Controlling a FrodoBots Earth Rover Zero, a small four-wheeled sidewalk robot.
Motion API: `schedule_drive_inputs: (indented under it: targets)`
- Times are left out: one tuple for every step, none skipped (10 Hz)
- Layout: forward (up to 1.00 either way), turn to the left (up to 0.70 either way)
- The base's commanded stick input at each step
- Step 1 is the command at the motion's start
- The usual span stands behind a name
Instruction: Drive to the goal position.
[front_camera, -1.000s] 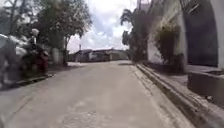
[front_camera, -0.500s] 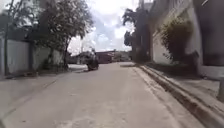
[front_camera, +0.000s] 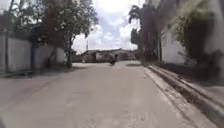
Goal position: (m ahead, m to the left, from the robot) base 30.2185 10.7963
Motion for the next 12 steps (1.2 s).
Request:
schedule_drive_inputs:
  targets:
    - [1.00,0.00]
    - [1.00,0.00]
    - [1.00,0.00]
    - [1.00,0.00]
    - [1.00,0.00]
    - [1.00,0.00]
    - [1.00,0.00]
    - [1.00,0.00]
    - [1.00,0.00]
    - [1.00,0.00]
    - [1.00,0.00]
    - [1.00,0.00]
